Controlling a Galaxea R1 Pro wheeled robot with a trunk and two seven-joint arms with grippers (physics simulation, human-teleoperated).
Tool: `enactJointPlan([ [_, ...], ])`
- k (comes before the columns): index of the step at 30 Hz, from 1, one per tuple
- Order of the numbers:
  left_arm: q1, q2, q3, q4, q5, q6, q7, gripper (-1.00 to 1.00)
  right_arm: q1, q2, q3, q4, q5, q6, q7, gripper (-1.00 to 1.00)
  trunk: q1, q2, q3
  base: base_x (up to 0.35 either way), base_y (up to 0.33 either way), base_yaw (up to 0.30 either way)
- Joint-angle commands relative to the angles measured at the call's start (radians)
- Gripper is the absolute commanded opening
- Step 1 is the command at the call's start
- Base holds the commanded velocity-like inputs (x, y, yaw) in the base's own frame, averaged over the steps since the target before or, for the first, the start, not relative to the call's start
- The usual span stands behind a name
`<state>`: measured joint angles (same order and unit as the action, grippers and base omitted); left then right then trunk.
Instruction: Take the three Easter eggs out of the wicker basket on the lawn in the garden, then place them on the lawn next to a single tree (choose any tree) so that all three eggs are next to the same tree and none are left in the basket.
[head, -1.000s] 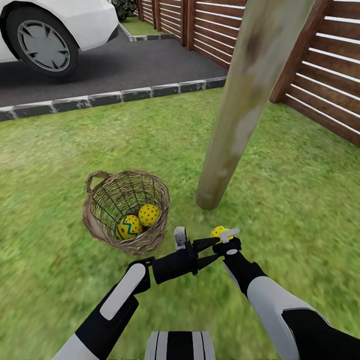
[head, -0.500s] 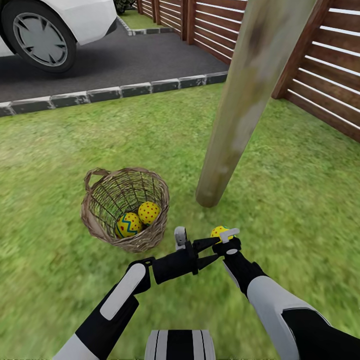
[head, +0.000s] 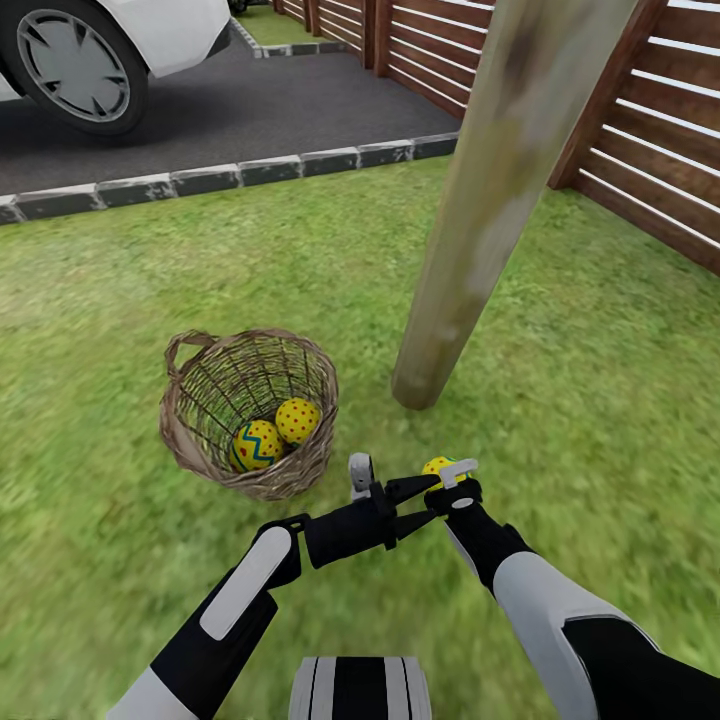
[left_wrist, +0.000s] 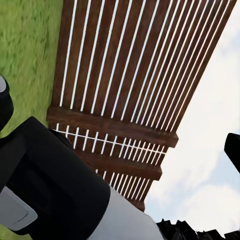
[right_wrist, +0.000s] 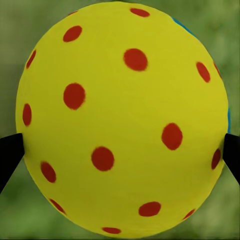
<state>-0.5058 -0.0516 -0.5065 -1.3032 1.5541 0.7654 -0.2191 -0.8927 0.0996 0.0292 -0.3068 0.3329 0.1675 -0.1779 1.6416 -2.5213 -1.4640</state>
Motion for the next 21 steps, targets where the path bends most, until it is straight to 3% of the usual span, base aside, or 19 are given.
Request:
enactJointPlan([
  [1,0.000,0.000,0.000,0.001,0.000,0.003,-0.003,1.00,0.000,0.000,0.003,-0.001,0.008,0.008,-0.003,-1.00,0.000,0.000,-0.004,0.000,0.000,0.000],
  [21,0.000,0.001,0.000,0.001,0.014,0.002,-0.003,1.00,-0.013,-0.002,0.003,0.003,0.006,0.007,-0.005,-1.00,0.002,-0.001,-0.016,0.000,0.000,0.000],
])
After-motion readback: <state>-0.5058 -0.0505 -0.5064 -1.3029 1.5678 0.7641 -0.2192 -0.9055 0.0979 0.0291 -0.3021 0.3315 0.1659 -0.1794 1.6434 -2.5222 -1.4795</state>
